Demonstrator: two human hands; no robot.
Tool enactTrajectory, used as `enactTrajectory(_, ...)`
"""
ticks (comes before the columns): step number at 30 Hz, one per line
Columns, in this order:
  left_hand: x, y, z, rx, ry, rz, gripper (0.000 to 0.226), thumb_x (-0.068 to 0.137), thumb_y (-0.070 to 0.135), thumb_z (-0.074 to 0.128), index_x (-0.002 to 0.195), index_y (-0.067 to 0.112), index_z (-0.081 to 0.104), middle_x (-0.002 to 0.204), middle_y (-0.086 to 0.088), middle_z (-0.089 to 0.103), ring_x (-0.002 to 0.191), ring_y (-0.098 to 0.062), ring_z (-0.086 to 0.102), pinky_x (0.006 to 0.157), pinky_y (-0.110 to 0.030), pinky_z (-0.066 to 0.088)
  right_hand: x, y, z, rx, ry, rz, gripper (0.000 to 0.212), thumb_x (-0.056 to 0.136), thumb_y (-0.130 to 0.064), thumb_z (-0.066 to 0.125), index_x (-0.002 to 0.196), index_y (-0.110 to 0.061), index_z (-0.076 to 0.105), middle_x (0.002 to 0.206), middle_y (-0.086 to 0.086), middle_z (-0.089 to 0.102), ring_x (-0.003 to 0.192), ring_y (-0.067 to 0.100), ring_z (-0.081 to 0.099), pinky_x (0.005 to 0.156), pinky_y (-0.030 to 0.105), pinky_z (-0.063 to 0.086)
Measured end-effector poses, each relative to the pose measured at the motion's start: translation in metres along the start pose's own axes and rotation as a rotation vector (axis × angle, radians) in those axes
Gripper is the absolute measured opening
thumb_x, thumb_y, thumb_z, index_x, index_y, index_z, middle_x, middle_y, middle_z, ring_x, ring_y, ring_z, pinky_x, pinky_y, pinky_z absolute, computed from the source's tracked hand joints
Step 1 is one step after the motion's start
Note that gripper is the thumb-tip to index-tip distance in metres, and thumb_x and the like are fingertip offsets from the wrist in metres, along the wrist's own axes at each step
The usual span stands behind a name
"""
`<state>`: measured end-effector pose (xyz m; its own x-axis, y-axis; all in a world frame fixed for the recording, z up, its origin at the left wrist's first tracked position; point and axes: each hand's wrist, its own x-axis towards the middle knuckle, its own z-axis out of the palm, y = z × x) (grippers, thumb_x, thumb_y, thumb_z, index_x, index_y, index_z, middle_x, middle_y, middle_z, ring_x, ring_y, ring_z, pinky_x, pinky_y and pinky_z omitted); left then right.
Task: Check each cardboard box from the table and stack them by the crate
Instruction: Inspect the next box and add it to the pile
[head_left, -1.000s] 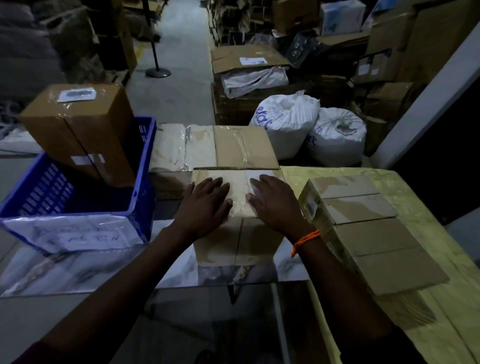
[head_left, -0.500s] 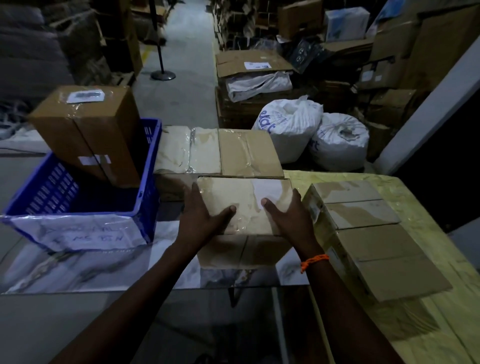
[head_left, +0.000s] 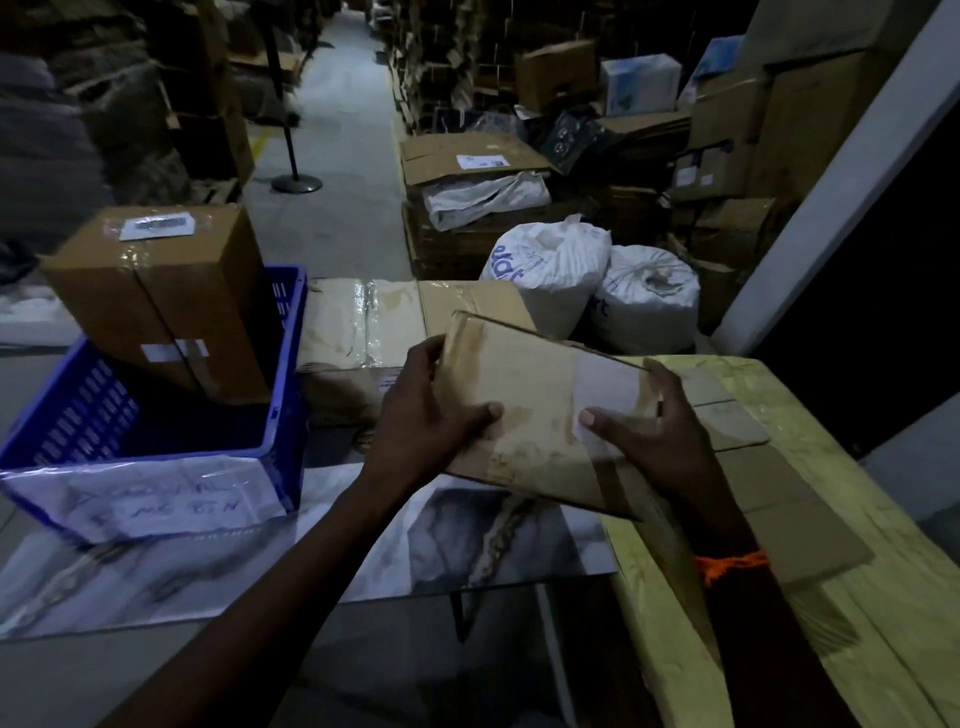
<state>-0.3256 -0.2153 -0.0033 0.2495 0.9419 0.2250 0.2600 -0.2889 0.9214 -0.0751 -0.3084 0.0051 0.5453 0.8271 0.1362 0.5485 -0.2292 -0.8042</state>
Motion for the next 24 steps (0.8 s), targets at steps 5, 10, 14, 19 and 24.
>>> enactTrajectory(5,0.016,0.027,0.003,-0.113,0.038,0.118,0.074,0.075,0.025,0.09,0.135,0.026,0.047,0.124,0.031,0.05,0.11,0.028,0.044,0.085,-0.003,0.043,0.003,-0.03,-0.035,0.037,0.146,-0.081,0.098,0.058,-0.061,0.091,0.14,-0.039,0.043,0.139,-0.005,0.057,0.124,0.02,0.057,0.099,0.048,0.054)
enactTrajectory(10,0.058,0.032,0.004,-0.116,0.106,0.124,0.095,0.07,0.025,0.093,0.148,0.031,0.038,0.138,0.017,0.049,0.12,0.0,0.051,0.098,-0.026,0.048,0.046,-0.043,-0.032,-0.051,0.163,-0.227,0.104,0.055,-0.059,0.094,0.141,-0.035,0.04,0.143,-0.002,0.055,0.126,0.022,0.055,0.098,0.047,0.053)
enactTrajectory(14,0.104,0.013,0.008,0.041,0.131,0.148,0.112,0.062,0.035,0.093,0.156,0.031,0.032,0.14,0.009,0.045,0.127,-0.015,0.051,0.105,-0.039,0.049,0.101,-0.039,-0.008,-0.066,0.147,-0.338,0.107,0.053,-0.046,0.099,0.141,-0.024,0.044,0.142,0.001,0.053,0.129,0.02,0.05,0.099,0.039,0.048)
enactTrajectory(19,0.149,-0.018,0.019,0.173,0.178,0.255,0.107,0.068,0.036,0.088,0.157,0.022,0.032,0.141,0.011,0.043,0.129,-0.011,0.046,0.104,-0.038,0.048,0.176,-0.023,0.024,0.002,0.115,-0.434,0.097,0.054,-0.034,0.101,0.133,-0.017,0.049,0.134,0.007,0.055,0.123,0.02,0.051,0.097,0.036,0.046)
enactTrajectory(24,0.182,-0.051,0.039,0.259,0.205,0.2,0.097,0.067,0.0,0.085,0.151,0.018,0.041,0.136,-0.005,0.049,0.123,-0.018,0.047,0.101,-0.047,0.049,0.231,0.002,0.062,0.055,0.078,-0.457,0.092,0.057,-0.031,0.1,0.132,-0.02,0.047,0.133,0.004,0.054,0.116,0.006,0.045,0.096,0.029,0.043)
